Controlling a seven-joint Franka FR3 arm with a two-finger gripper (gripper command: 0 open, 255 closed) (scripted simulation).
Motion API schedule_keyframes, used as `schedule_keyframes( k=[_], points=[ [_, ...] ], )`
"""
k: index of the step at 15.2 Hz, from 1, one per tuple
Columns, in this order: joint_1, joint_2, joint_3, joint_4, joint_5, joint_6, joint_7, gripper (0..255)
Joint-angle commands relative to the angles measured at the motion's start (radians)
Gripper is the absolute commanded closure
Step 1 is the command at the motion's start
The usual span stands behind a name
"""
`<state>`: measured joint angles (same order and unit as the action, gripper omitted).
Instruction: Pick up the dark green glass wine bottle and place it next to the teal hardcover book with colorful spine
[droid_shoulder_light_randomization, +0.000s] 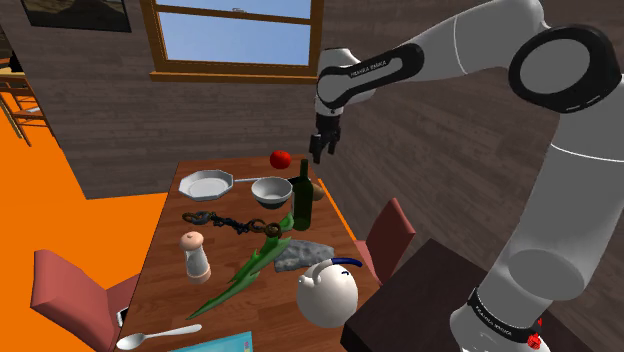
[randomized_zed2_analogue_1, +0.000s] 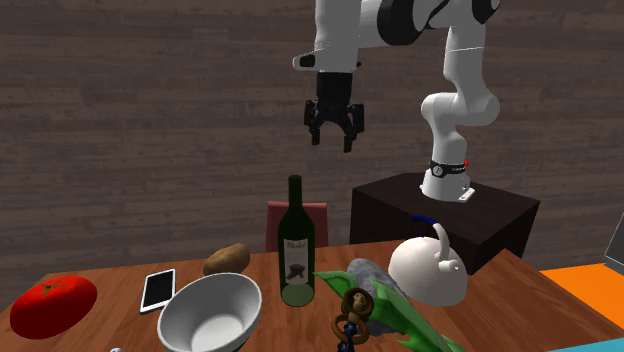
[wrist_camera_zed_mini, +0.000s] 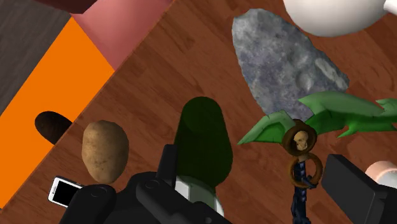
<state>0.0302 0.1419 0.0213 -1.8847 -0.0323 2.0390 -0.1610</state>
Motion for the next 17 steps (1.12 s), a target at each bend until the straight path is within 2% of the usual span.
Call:
schedule_keyframes(
  k=[1,7,14,17],
  points=[
    [0.000,0.082,-0.002,0.083,-0.010,0.001,-0.006,0],
    [0.012,0.322,-0.003,0.356,-0.038,-0.031,-0.009,0],
    [0.010,0.355,-0.005,0.311,-0.041,0.047,-0.007,0],
    [0.010,0.359,-0.005,0.309,-0.041,0.053,-0.007,0]
  ],
)
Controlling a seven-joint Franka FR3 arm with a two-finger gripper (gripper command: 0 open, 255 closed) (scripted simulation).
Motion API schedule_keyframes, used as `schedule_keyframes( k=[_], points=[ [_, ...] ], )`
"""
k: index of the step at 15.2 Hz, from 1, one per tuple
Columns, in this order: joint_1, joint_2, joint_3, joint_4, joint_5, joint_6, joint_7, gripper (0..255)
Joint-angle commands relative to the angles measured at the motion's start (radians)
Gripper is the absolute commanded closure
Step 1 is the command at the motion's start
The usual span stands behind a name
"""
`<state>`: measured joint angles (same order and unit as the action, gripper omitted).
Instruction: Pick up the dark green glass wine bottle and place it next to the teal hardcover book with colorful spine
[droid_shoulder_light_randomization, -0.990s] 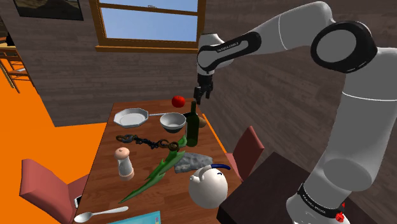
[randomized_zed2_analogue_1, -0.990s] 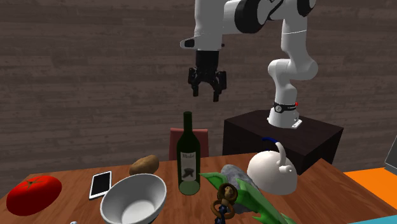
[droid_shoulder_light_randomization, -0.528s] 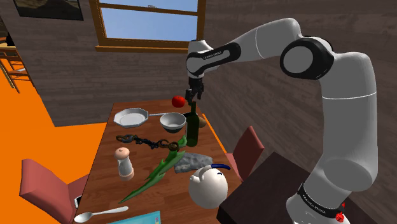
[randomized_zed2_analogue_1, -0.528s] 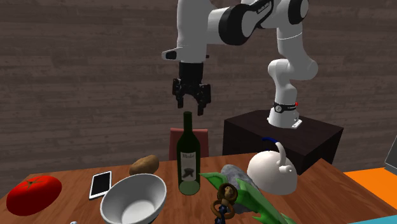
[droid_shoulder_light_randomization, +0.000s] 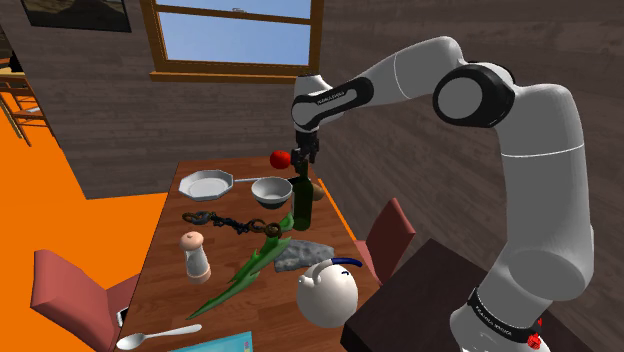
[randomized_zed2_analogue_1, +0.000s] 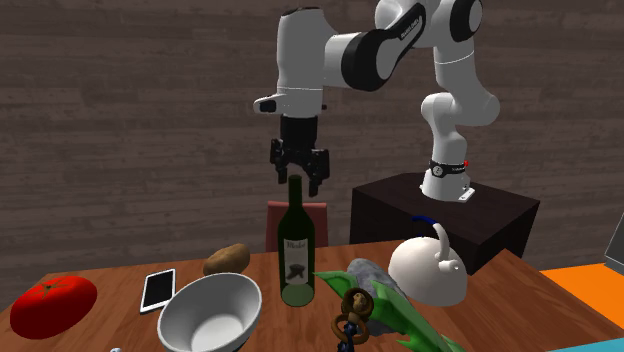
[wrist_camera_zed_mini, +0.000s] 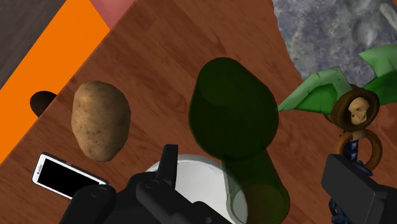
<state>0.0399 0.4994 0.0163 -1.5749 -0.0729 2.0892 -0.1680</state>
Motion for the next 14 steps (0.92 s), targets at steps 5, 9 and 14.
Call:
schedule_keyframes(
  k=[5,9,14],
  points=[
    [0.000,0.001,0.000,-0.001,0.000,0.002,0.000,0],
    [0.000,0.001,0.000,-0.001,0.000,0.002,0.000,255],
    [0.000,0.002,0.000,0.000,0.000,0.002,0.000,255]
  ],
)
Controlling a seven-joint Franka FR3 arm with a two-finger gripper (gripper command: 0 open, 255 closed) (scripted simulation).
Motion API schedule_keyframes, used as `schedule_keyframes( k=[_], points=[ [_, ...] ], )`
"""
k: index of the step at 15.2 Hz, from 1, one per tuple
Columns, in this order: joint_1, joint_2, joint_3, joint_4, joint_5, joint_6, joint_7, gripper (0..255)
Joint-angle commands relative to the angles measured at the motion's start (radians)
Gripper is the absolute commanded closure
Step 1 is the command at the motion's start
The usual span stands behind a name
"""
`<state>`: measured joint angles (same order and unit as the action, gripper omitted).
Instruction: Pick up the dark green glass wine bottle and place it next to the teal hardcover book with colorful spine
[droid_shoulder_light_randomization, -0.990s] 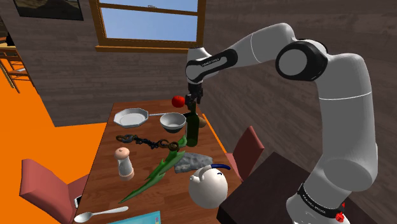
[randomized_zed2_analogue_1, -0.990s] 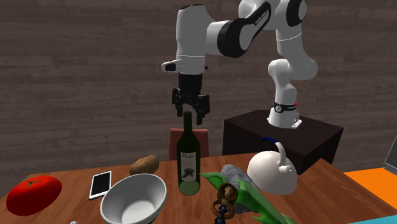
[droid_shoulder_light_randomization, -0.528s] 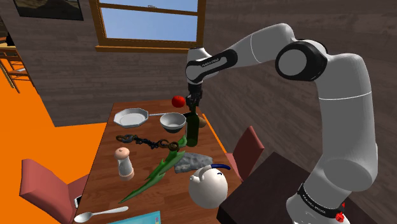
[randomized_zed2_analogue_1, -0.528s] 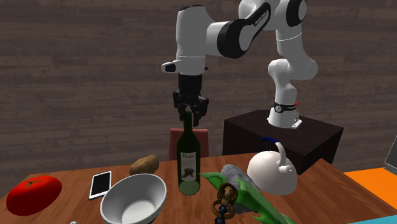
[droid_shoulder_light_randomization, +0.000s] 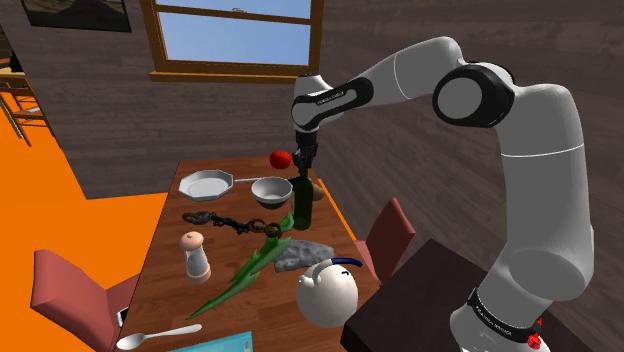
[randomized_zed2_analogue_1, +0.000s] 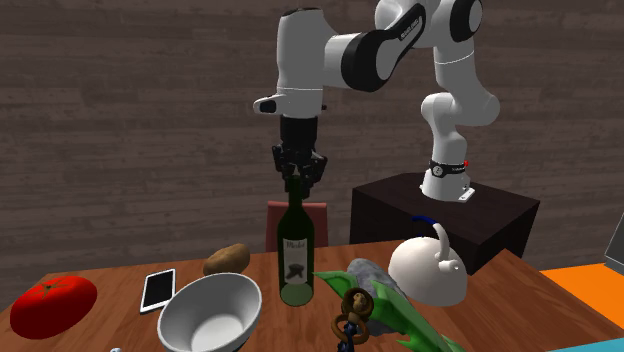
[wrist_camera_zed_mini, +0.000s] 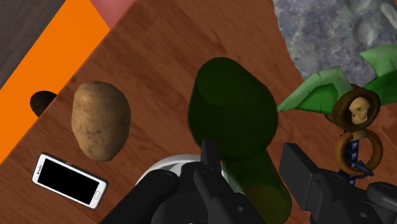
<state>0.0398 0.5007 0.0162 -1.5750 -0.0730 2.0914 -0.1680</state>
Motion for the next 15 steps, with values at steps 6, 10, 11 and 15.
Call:
schedule_keyframes(
  k=[6,10,11,15],
  points=[
    [0.000,-0.024,0.001,0.030,0.002,-0.055,-0.004,255],
    [0.000,-0.040,0.001,0.061,0.004,-0.101,-0.007,255],
    [0.000,-0.043,0.001,0.069,0.004,-0.113,-0.007,255],
    [0.000,-0.055,0.002,0.105,0.005,-0.161,-0.010,255]
  ],
)
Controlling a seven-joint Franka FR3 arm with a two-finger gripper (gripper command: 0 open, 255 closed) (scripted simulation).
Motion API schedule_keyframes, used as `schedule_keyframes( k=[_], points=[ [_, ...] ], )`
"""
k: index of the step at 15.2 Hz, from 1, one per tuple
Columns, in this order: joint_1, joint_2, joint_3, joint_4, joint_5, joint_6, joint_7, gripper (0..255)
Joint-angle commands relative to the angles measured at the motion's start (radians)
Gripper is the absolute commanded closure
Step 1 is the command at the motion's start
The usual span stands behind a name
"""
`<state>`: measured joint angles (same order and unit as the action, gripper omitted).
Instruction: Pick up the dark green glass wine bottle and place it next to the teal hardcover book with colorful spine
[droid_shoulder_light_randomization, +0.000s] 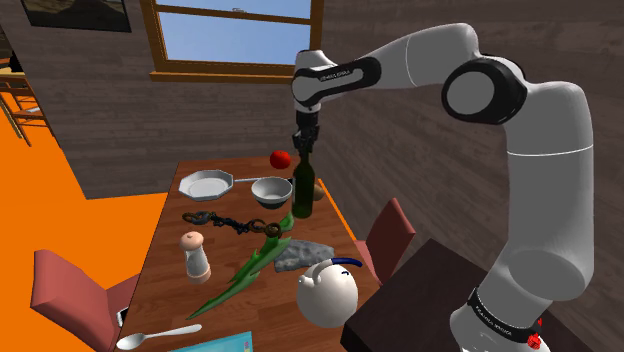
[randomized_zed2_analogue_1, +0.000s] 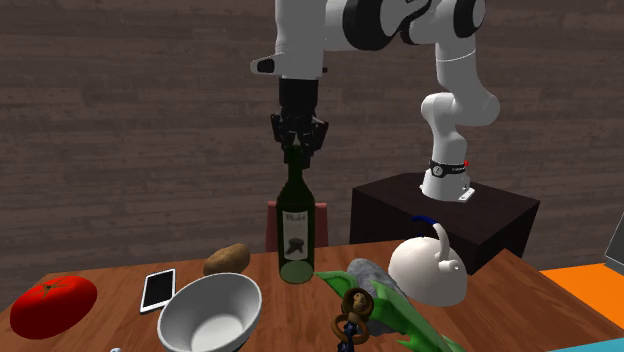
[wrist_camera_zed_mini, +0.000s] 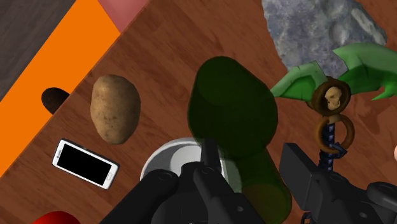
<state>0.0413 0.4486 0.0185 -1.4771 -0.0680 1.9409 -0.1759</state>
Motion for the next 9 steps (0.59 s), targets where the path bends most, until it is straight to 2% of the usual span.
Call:
schedule_keyframes(
  k=[1,5,9],
  points=[
    [-0.001,-0.005,0.000,0.017,0.001,-0.022,-0.003,255],
    [-0.001,-0.013,0.000,0.056,0.002,-0.068,-0.006,255],
    [0.033,-0.143,0.016,-0.082,-0.002,-0.064,0.046,255]
  ],
)
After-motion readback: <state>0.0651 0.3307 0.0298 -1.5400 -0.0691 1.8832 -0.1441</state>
